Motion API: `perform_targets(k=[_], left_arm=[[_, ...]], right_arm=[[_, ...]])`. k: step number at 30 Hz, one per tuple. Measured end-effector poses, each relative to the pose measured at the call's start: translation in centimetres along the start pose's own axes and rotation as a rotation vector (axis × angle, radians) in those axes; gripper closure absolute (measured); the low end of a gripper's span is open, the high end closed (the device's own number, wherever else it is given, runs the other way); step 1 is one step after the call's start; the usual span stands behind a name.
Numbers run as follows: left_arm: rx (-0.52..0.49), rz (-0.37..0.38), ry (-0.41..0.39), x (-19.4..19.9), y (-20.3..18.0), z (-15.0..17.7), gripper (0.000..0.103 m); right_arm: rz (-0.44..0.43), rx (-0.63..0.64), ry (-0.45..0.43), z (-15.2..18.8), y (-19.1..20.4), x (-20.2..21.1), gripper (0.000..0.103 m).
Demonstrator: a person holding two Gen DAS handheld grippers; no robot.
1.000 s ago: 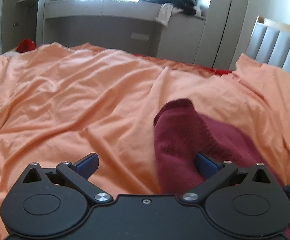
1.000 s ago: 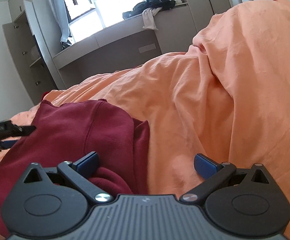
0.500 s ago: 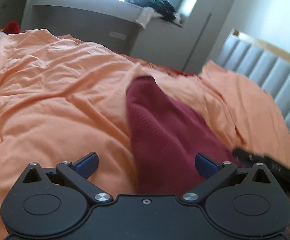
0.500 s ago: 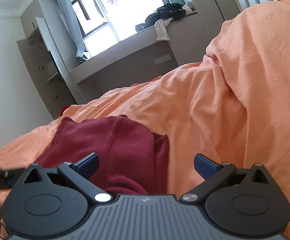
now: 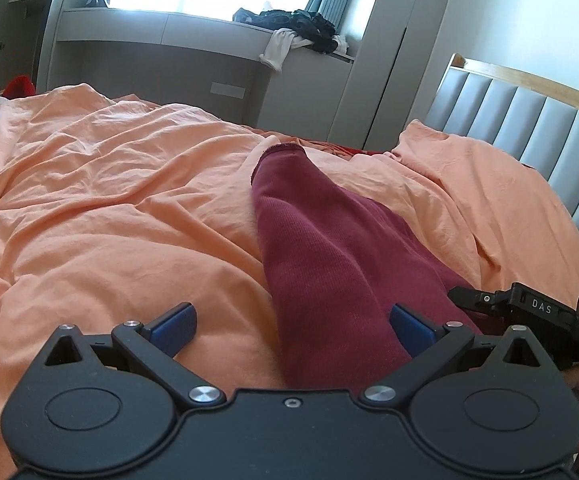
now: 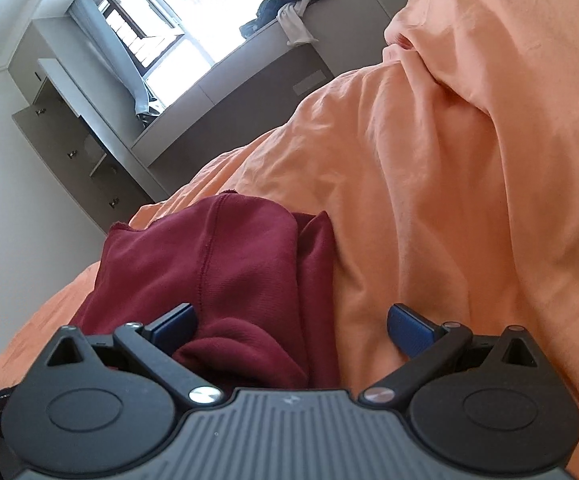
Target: Fold small clothes
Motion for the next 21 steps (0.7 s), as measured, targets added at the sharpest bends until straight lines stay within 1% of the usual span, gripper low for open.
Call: perform_targets(k=[5, 8, 12, 17, 21], left_arm=[[-0.001, 0.0, 0.001, 0.01, 0.07, 0.06, 0.0], [0.0, 0.001, 0.002, 0.01, 0.05, 0.08, 0.0], [-0.001, 0.0, 0.001, 0.01, 0.02, 0.09, 0.0], [0.0, 0.0, 0.001, 0.01, 0.02, 0.1, 0.0], [-0.001, 0.0, 0.0, 0.02, 0.03, 0.13, 0.0]], right_arm=[[0.0, -0.014, -0.008, -0.13, 0.14, 0.21, 0.0], [-0.008, -0.025, -0.034, -0.28, 0.22, 0.55, 0.0], [-0.025, -0.01, -0.069, -0.61, 0.73, 0.82, 0.0], [-0.014, -0.027, -0.054, -0.23, 0.51, 0.04, 0.0], [-0.011, -0.029, -0.059, -0.07, 0.54, 0.16, 0.002]])
Point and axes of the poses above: each gripper's, at about its wrist camera, not at the fingertips, and x roughly against the way its jaws point, y to its left, z to its underside, the point moved 8 cm from there along -x, roughly the way its jaws point, and after that the axes turned 11 degrees about x, right-handed, at the moved point
